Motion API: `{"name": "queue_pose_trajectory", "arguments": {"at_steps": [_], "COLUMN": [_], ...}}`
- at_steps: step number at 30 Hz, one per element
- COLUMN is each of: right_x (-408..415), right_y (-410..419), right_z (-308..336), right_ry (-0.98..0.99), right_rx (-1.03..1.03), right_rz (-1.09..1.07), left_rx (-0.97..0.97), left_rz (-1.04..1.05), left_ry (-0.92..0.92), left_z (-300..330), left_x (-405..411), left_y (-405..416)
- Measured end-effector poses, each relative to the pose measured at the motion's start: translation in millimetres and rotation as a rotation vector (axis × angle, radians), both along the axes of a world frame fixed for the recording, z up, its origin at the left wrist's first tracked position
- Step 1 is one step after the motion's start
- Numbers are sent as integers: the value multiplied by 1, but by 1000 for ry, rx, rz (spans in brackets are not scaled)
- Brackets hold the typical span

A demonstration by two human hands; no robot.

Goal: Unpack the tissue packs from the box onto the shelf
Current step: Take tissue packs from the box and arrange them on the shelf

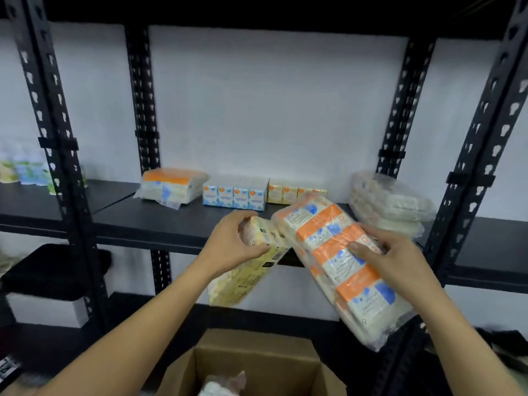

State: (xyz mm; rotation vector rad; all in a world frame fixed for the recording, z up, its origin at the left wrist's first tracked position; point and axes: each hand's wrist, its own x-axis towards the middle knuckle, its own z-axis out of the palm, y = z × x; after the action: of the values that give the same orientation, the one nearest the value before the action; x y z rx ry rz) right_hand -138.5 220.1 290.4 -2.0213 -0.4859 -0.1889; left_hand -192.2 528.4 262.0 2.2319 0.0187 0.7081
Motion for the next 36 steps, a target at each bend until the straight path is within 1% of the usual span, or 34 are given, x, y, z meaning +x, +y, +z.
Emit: {"name": "queue_pose_trajectory", "arguments": {"at_steps": [5, 10, 14, 20, 22, 25, 28, 32, 36], "right_x": [12, 31, 46, 66, 73, 84, 98, 118, 130], "right_y": [3, 8, 11, 12, 12, 12, 11, 10, 9], "right_z": [36, 62, 77, 90, 91, 93, 94, 96, 94], "right_ry": [-73, -100, -144, -133, -137, -150, -149, -120, -107], "right_rx": [92, 148, 127, 131, 132, 143, 173, 176, 162], "right_rz": [-41, -87, -115, -137, -159, -216, -264, -299, -332], "left_rx": [25, -79, -183, -322, -328, -228, -27, 247, 471], "left_rz": [83, 157, 195, 264, 253, 200, 194, 191, 207], "left_ry": [-119, -195, -200, -179, -203, -272, -325, -320, -329], "left_z": [54, 96, 119, 137, 142, 147, 146, 129, 103], "left_x": [21, 49, 70, 100, 107, 116, 127, 145, 169], "left_y": [-5, -9, -12, -11, -11, -16, -24, -41, -58]}}
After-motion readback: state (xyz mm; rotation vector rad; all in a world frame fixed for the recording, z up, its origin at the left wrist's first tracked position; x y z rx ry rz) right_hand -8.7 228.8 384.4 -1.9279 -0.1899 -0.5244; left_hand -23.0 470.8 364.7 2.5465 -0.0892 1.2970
